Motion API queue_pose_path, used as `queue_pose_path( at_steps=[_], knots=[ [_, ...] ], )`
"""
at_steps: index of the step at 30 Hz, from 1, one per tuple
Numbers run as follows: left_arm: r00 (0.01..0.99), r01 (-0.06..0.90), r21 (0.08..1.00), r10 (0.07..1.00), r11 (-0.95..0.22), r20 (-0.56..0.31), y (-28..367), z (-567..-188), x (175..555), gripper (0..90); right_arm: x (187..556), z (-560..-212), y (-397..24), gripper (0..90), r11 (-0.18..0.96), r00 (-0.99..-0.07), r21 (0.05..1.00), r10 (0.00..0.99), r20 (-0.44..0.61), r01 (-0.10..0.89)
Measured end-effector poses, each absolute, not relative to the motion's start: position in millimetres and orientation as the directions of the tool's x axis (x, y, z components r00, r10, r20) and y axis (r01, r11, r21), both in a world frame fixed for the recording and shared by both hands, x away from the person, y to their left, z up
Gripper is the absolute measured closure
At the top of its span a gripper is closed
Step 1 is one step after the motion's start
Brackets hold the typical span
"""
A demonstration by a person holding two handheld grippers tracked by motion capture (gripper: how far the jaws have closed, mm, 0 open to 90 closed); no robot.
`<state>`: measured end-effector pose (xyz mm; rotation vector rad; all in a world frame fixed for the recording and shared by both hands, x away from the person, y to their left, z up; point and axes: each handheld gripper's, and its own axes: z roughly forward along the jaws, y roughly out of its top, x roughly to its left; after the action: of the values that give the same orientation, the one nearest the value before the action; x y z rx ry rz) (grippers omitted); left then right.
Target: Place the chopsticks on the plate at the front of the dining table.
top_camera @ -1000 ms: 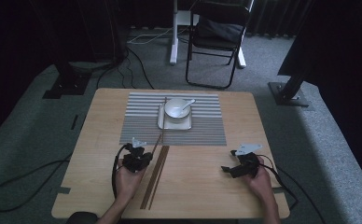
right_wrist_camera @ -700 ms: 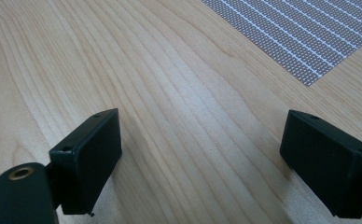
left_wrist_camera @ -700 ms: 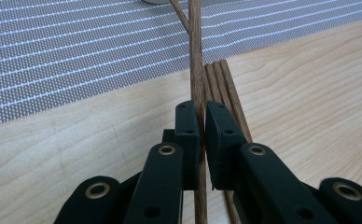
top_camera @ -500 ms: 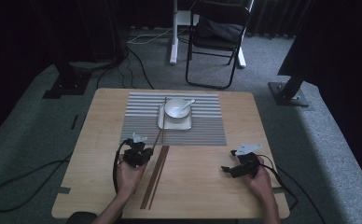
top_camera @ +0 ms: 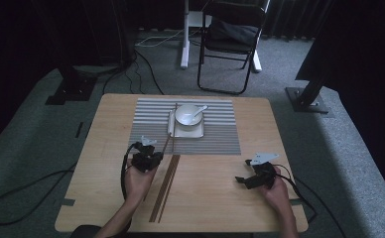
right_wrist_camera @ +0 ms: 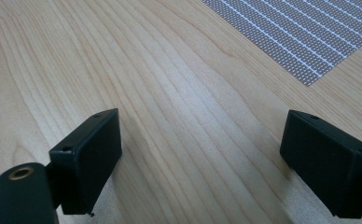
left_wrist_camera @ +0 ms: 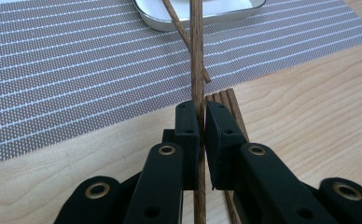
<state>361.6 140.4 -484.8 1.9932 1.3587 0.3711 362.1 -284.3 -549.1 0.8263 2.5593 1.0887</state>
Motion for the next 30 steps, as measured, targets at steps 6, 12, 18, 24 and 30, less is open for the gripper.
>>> queue_pose_path(
  at_steps=[6,12,18,24,30],
  knots=[
    [0.4,0.712,0.67,0.905,-0.207,-0.145,141,-486,368,84.0,362,-549,-284,12.1,0.561,-0.811,0.721,0.585,0.002,0.407],
    [0.398,0.712,0.67,0.907,-0.212,-0.136,141,-485,373,84.0,362,-549,-284,12.1,0.562,-0.811,0.72,0.585,0.001,0.406],
    [0.388,0.717,0.667,0.911,-0.204,-0.139,143,-486,379,84.0,362,-549,-284,12.1,0.563,-0.811,0.719,0.584,0.001,0.406],
    [0.378,0.725,0.66,0.915,-0.197,-0.142,144,-488,385,84.0,362,-549,-284,12.1,0.563,-0.811,0.72,0.585,0.001,0.407],
    [0.37,0.727,0.66,0.918,-0.19,-0.143,144,-488,389,84.0,362,-549,-284,12.1,0.563,-0.812,0.72,0.584,0.0,0.406]
  ],
)
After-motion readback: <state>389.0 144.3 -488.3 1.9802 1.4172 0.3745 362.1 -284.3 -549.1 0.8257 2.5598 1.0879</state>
